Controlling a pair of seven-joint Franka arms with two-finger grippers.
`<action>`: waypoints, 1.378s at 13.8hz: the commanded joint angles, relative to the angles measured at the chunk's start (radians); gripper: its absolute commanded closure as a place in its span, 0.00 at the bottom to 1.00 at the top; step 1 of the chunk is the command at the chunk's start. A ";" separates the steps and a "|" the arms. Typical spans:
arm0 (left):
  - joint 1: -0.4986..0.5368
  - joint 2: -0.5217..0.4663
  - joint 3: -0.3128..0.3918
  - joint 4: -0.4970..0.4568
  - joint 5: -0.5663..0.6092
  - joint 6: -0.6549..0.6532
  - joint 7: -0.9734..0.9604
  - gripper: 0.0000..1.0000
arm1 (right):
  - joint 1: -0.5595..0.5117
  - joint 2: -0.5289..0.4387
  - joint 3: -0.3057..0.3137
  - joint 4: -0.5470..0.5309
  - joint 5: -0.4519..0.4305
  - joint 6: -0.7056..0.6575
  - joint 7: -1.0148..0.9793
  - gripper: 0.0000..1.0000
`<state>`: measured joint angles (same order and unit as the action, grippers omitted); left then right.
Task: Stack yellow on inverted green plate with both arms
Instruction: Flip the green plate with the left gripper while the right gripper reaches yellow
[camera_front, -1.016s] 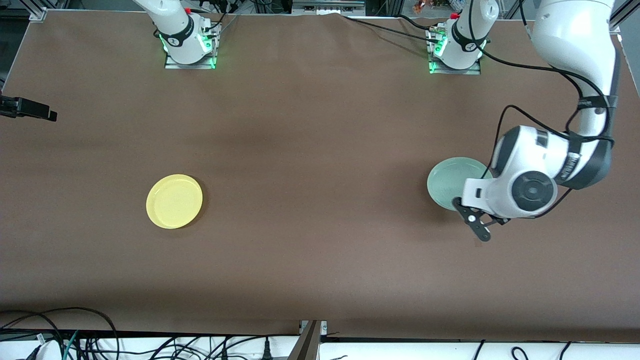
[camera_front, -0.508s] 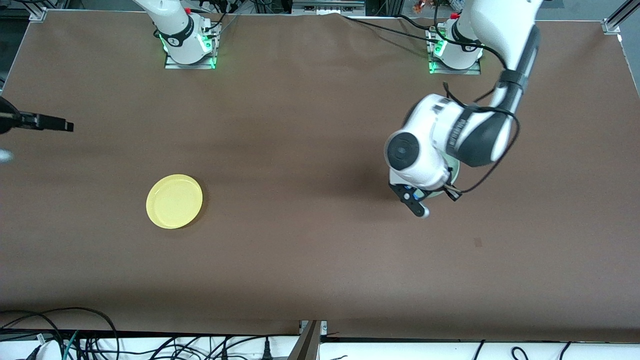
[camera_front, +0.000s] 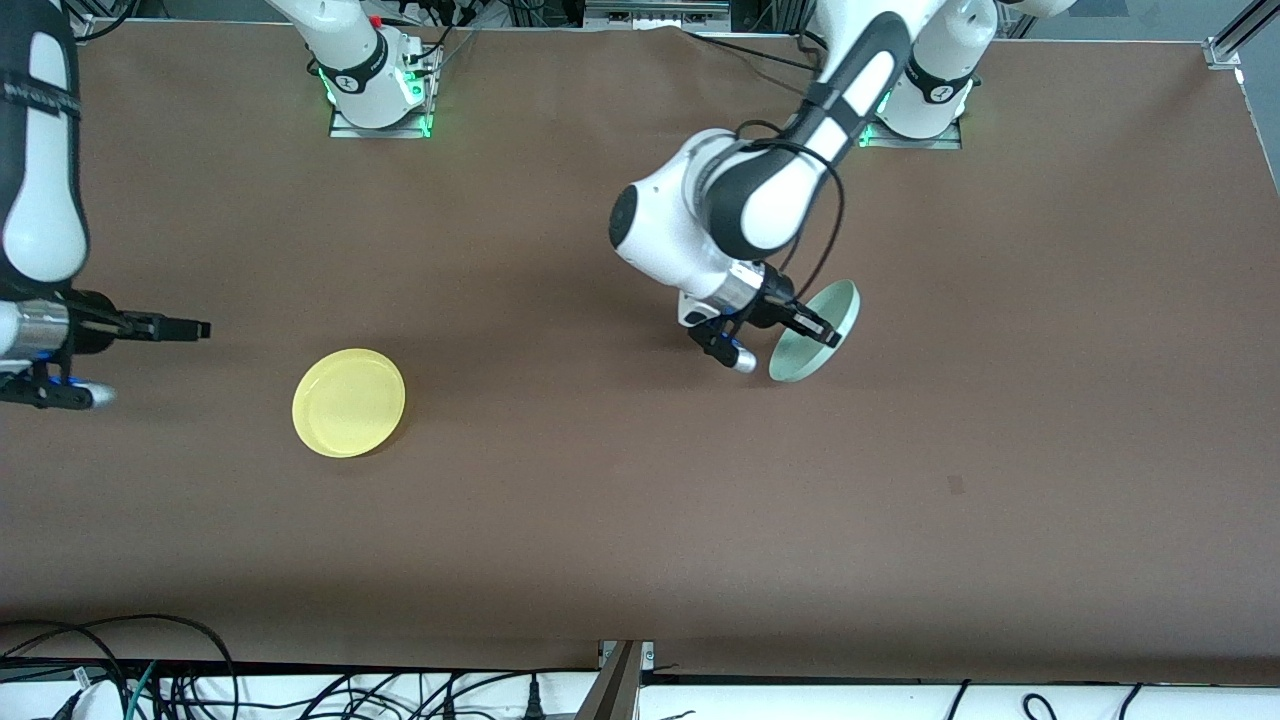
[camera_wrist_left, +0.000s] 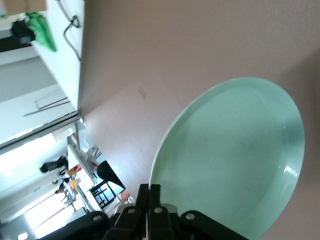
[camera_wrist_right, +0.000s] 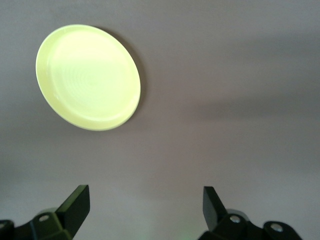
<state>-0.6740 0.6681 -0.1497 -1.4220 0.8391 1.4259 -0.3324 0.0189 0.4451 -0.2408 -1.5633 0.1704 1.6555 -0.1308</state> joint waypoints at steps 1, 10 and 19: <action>-0.091 0.077 0.022 0.031 0.044 -0.059 -0.181 1.00 | -0.013 0.038 0.006 -0.041 0.053 0.087 -0.004 0.00; -0.208 0.166 0.027 0.060 0.054 -0.119 -0.358 1.00 | -0.025 0.204 0.006 -0.113 0.248 0.323 -0.110 0.00; -0.263 0.222 0.015 0.158 0.005 -0.101 -0.399 0.95 | -0.022 0.262 0.008 -0.115 0.327 0.380 -0.168 0.00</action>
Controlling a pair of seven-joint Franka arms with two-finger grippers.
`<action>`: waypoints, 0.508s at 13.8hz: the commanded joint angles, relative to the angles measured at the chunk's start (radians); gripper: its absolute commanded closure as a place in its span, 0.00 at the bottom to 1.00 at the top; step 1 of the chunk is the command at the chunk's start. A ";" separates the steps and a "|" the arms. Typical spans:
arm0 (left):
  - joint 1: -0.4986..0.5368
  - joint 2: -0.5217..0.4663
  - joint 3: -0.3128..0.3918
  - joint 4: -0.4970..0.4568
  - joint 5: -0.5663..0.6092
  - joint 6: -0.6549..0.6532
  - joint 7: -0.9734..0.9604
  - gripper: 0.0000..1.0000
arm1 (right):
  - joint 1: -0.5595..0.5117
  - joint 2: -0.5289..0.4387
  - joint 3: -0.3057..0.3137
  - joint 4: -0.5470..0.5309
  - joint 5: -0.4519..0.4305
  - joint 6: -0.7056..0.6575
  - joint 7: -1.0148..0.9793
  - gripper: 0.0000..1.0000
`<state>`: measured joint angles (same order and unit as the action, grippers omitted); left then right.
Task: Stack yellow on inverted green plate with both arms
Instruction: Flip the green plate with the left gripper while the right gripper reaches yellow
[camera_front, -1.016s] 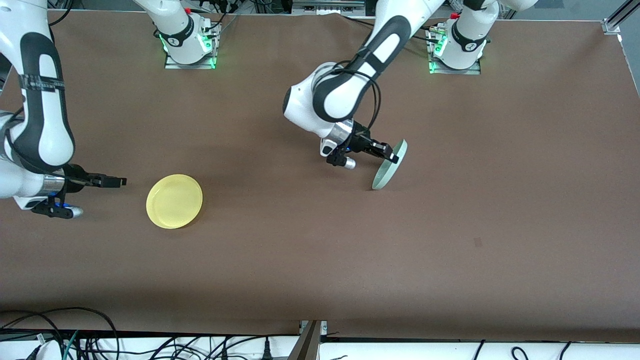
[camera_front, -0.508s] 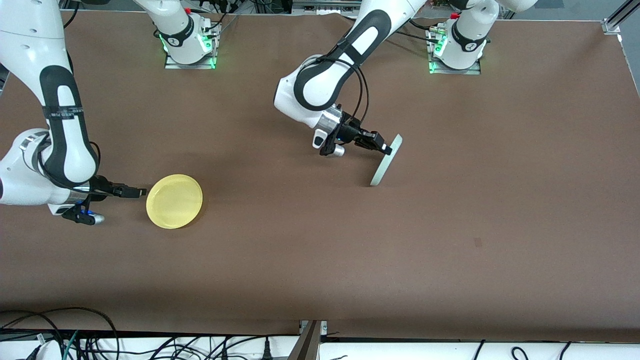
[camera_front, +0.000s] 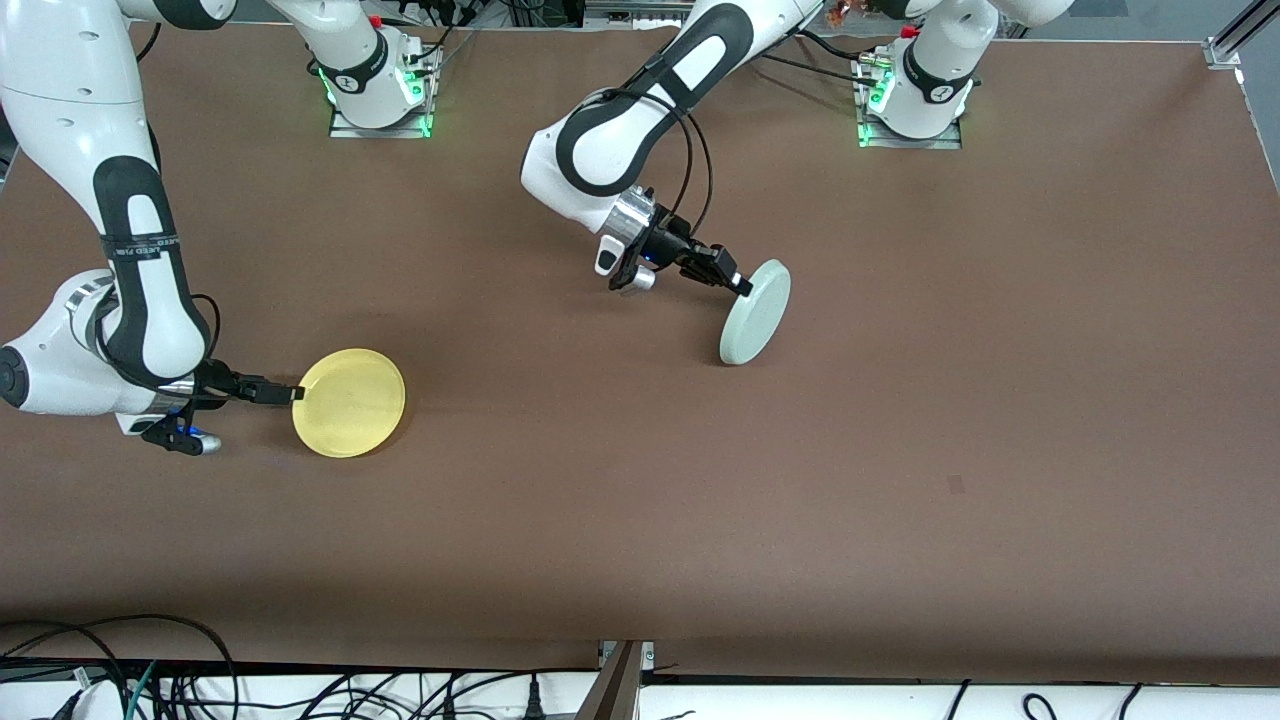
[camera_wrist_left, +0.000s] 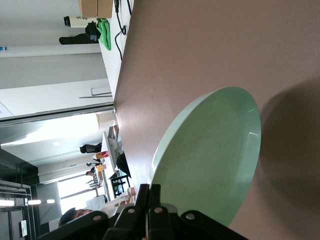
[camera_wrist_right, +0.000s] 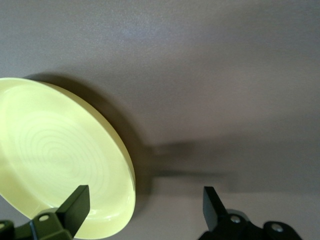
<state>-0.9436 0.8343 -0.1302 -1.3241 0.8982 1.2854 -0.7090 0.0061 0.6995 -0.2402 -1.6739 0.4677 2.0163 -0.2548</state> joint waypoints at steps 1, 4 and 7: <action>0.006 0.055 -0.005 0.060 -0.070 0.072 -0.023 0.48 | -0.009 0.011 0.007 -0.004 0.041 0.021 -0.047 0.00; 0.019 0.052 0.003 0.107 -0.252 0.215 -0.107 0.00 | -0.005 0.020 0.007 -0.006 0.051 0.024 -0.047 0.00; 0.031 0.045 0.004 0.160 -0.381 0.305 -0.136 0.00 | -0.002 0.021 0.007 -0.012 0.063 0.032 -0.049 0.00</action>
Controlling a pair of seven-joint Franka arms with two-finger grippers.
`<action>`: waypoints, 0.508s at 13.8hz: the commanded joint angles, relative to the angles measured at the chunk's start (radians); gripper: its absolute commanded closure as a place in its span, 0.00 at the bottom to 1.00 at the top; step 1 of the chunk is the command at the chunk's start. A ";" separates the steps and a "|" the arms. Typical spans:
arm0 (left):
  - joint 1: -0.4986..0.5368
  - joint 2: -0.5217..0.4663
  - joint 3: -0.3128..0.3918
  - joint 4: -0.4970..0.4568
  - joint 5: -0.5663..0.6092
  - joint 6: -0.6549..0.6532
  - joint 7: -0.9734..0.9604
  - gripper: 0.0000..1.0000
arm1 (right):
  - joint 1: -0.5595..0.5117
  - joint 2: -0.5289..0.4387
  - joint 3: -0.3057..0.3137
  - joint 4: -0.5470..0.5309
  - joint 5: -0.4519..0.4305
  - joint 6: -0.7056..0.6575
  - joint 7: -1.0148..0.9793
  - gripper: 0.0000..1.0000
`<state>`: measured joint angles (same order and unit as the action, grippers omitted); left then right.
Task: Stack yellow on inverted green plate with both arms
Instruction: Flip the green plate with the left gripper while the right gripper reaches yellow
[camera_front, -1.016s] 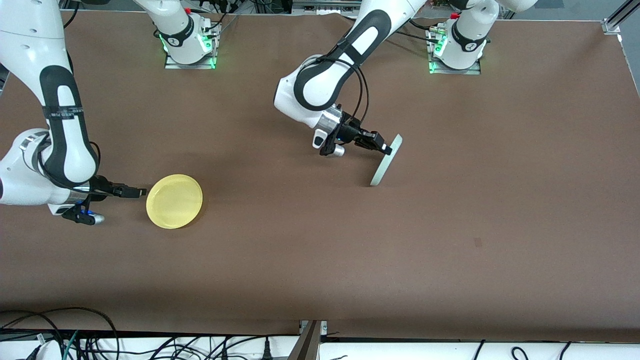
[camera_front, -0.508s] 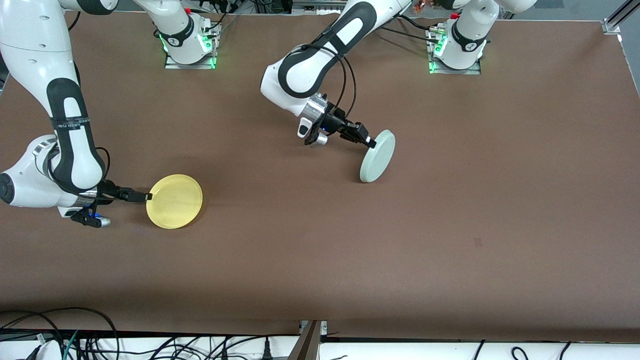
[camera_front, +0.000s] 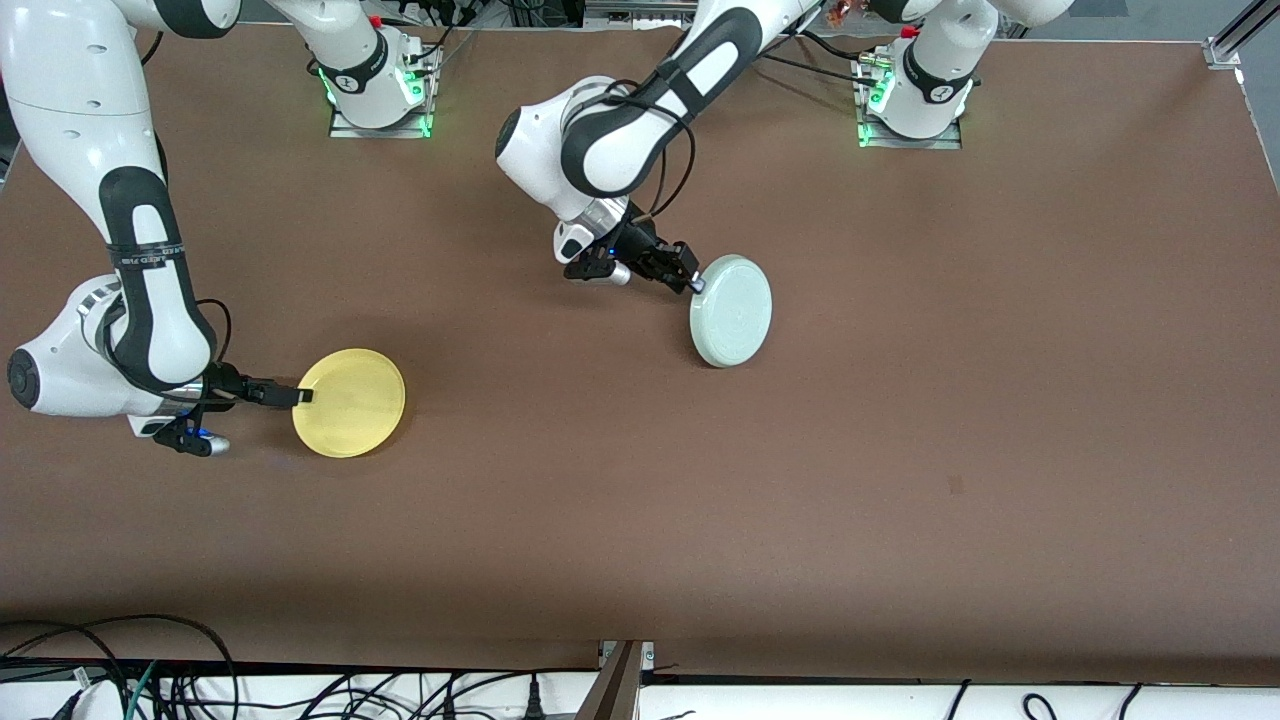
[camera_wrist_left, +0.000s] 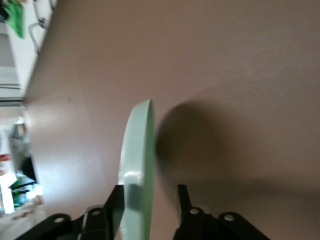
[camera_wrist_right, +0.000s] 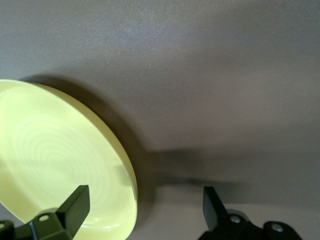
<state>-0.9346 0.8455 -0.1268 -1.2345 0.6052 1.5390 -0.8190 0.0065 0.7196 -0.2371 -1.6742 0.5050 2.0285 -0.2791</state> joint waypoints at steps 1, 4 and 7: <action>0.032 0.032 0.003 0.087 -0.148 0.081 -0.029 0.00 | 0.003 0.001 0.004 -0.018 0.026 0.028 -0.025 0.03; 0.106 0.011 -0.008 0.127 -0.277 0.121 -0.016 0.00 | 0.009 0.000 0.009 -0.021 0.026 0.032 -0.025 0.38; 0.207 -0.037 -0.013 0.129 -0.375 0.121 0.006 0.00 | 0.012 0.000 0.009 -0.021 0.023 0.030 -0.032 0.84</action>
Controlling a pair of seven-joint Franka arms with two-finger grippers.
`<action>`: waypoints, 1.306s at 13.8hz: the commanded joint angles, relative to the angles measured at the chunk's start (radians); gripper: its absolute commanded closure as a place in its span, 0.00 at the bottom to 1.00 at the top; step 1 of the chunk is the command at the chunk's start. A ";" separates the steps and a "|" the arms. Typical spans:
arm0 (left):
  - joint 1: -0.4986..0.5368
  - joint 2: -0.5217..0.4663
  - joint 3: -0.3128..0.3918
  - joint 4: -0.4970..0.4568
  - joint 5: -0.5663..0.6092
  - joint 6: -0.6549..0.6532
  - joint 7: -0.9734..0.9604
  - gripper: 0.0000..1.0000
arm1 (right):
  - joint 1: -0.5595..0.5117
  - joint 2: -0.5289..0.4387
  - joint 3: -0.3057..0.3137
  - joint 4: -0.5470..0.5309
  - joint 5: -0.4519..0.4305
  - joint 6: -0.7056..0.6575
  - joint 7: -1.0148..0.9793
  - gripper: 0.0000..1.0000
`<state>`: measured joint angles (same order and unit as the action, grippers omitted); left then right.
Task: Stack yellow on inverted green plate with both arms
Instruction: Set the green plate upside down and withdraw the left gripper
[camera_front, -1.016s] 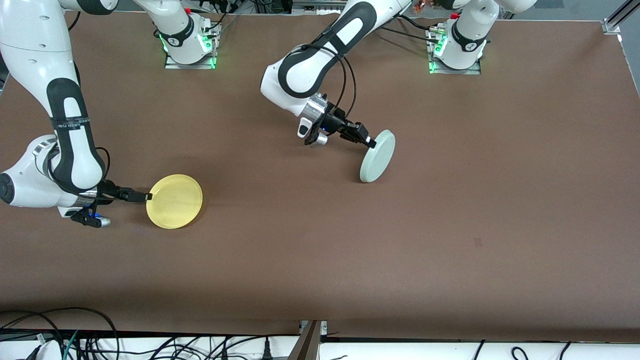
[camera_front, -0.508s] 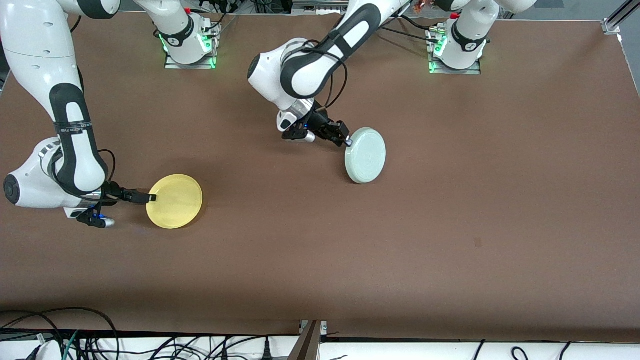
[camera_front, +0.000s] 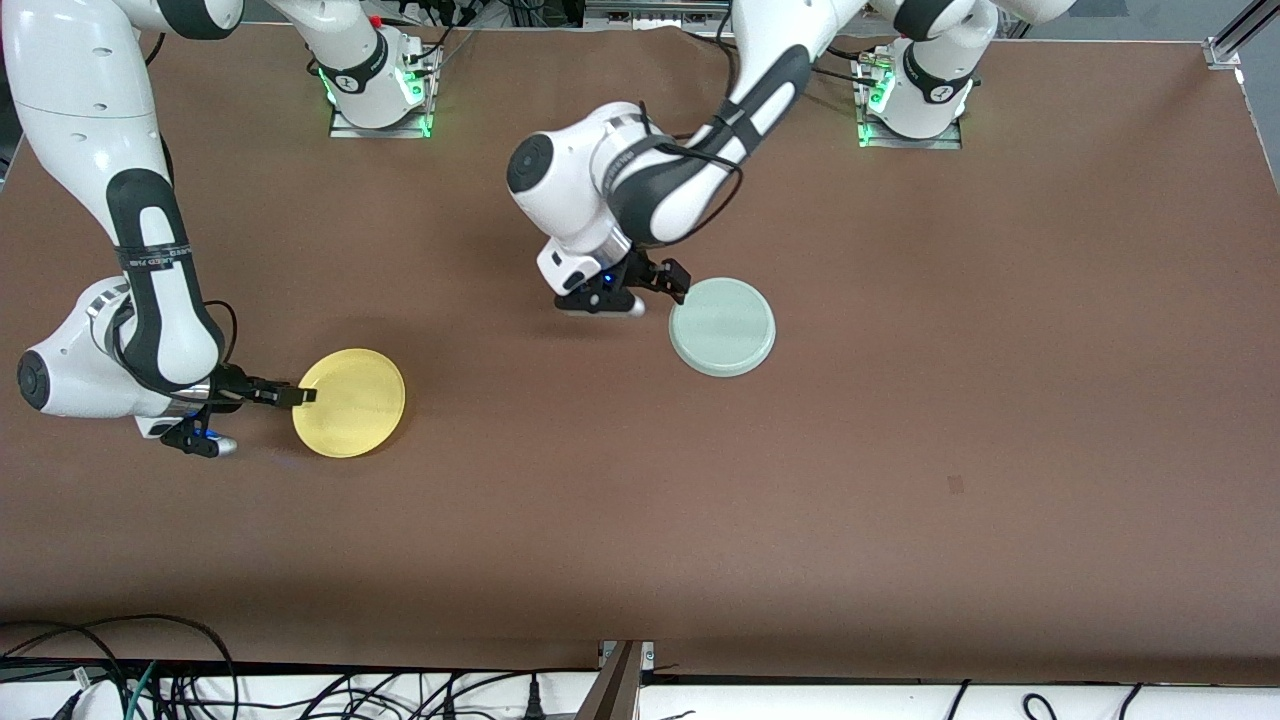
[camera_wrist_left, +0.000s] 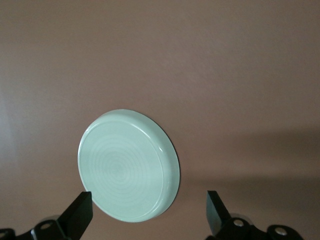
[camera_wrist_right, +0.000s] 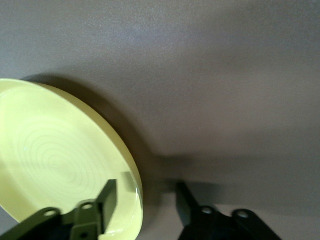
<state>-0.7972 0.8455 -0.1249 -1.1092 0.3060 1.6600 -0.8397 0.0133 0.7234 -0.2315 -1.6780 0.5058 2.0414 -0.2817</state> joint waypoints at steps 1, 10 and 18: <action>0.120 -0.063 -0.013 0.003 -0.117 -0.002 0.090 0.00 | 0.008 -0.006 0.003 -0.016 0.022 0.011 -0.042 0.97; 0.570 -0.232 -0.012 -0.015 -0.232 -0.089 0.510 0.00 | 0.017 -0.062 0.005 0.073 0.007 -0.148 -0.040 1.00; 0.759 -0.458 0.005 -0.119 -0.271 -0.175 0.672 0.00 | 0.239 -0.117 0.006 0.152 0.022 -0.290 0.229 1.00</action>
<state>-0.0491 0.5030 -0.1262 -1.1073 0.0690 1.4794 -0.2312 0.1620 0.6318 -0.2173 -1.5235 0.5119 1.7525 -0.1548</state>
